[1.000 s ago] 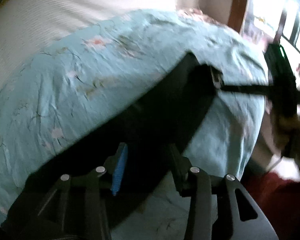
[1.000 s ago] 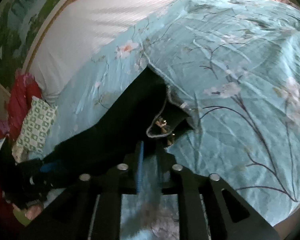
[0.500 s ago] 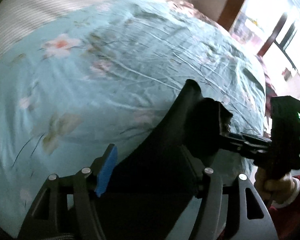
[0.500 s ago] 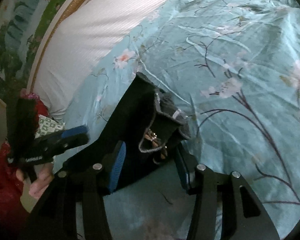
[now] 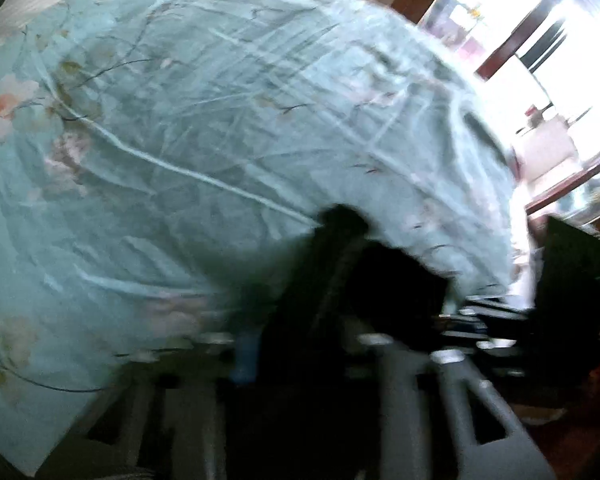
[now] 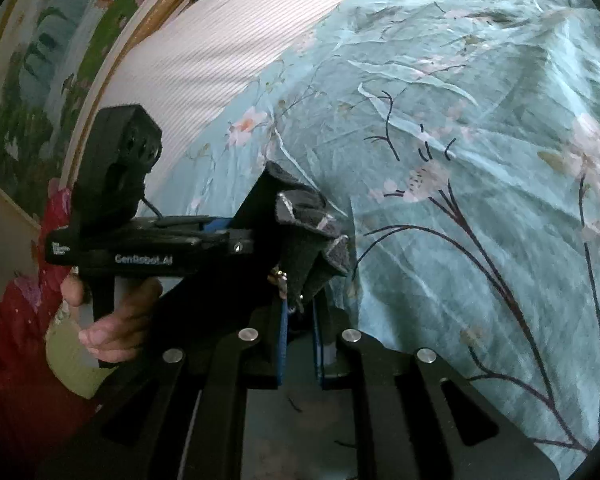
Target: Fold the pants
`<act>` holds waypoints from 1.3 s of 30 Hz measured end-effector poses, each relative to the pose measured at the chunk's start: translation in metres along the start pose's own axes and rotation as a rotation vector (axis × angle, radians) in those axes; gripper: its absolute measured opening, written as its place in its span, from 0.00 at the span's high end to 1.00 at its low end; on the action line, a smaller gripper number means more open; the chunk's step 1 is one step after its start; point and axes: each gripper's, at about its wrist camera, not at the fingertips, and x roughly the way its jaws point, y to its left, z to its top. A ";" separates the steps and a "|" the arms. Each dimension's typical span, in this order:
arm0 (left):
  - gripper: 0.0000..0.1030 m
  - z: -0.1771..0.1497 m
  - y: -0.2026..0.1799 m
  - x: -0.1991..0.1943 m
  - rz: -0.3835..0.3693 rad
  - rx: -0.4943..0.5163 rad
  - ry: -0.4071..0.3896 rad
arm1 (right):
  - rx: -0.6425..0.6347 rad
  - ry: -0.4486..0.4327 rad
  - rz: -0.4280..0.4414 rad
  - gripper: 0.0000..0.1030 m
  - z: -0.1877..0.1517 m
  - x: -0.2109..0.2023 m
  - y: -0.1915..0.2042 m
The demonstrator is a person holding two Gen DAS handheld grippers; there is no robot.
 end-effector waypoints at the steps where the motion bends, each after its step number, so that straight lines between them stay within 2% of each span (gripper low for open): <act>1: 0.87 -0.001 -0.002 -0.004 0.015 -0.003 -0.020 | -0.002 0.000 0.003 0.89 0.000 0.001 0.000; 4: 0.90 -0.008 -0.008 -0.018 0.036 0.001 -0.069 | -0.003 0.004 0.027 0.89 0.001 -0.001 0.000; 8: 0.90 -0.019 -0.013 -0.052 0.026 -0.020 -0.151 | -0.028 -0.008 0.108 0.89 0.006 -0.011 0.012; 14: 0.91 -0.051 -0.014 -0.121 0.056 -0.047 -0.268 | -0.106 -0.012 0.289 0.89 0.015 -0.019 0.057; 16: 0.90 -0.068 -0.012 -0.143 0.068 -0.070 -0.305 | -0.118 0.009 0.362 0.89 0.015 -0.016 0.072; 21: 0.91 -0.105 -0.002 -0.182 0.093 -0.122 -0.373 | -0.189 0.082 0.470 0.89 0.008 0.003 0.121; 28: 0.94 -0.164 0.027 -0.207 0.138 -0.235 -0.422 | -0.258 0.194 0.514 0.89 -0.018 0.041 0.164; 39: 0.94 -0.236 0.081 -0.181 0.160 -0.416 -0.400 | -0.316 0.343 0.471 0.89 -0.052 0.095 0.182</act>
